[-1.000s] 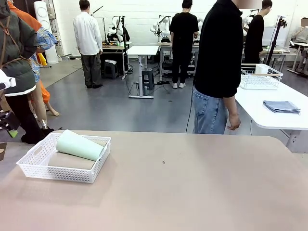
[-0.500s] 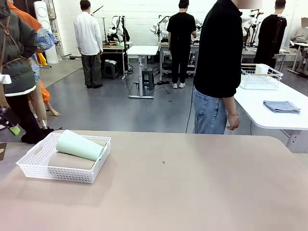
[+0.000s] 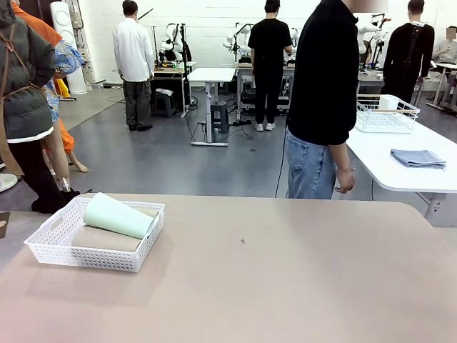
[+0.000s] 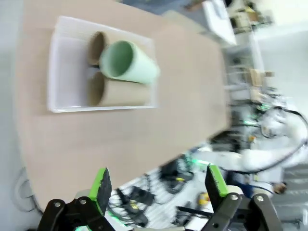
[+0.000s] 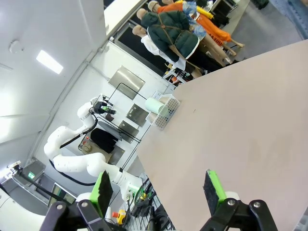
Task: Clean and organize the cups into the basket.
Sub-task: Move the Organizing basket back to the left side of the table.
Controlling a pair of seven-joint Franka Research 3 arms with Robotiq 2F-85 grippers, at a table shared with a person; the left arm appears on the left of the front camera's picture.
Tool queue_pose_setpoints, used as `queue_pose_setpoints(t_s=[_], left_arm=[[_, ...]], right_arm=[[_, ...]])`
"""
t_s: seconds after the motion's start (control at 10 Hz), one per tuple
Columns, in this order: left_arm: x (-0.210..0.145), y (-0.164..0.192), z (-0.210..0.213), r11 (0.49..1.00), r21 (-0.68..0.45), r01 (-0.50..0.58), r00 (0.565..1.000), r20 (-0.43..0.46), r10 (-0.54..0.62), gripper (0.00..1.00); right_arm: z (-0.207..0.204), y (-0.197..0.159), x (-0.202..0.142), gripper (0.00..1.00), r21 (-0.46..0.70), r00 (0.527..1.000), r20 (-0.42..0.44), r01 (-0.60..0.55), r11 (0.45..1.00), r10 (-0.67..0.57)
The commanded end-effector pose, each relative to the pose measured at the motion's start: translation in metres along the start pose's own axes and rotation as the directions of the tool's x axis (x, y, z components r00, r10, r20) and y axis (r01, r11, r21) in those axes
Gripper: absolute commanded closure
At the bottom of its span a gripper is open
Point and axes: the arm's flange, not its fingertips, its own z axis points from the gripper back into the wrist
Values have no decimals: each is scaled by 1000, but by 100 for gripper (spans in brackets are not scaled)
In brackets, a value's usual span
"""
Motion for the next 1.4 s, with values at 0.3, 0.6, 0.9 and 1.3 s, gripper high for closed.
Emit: queue_pose_setpoints(t_s=[0.3,0.6,0.9,1.3], left_arm=[[36,136,40,937,-320,-140,988,11,152,0],[25,176,47,934,-294,-204,974,36,224,0],[19,191,53,926,-314,-207,968,70,240,0],[14,193,49,930,-294,-221,968,52,247,0]], right_arm=[[-2,1,0,0,-11,1000,-2,-1,1000,1],[-2,1,0,0,-11,1000,-2,-1,1000,1],[-2,1,0,0,-11,1000,-2,-1,1000,1],[-2,1,0,0,-11,1000,-2,-1,1000,1]])
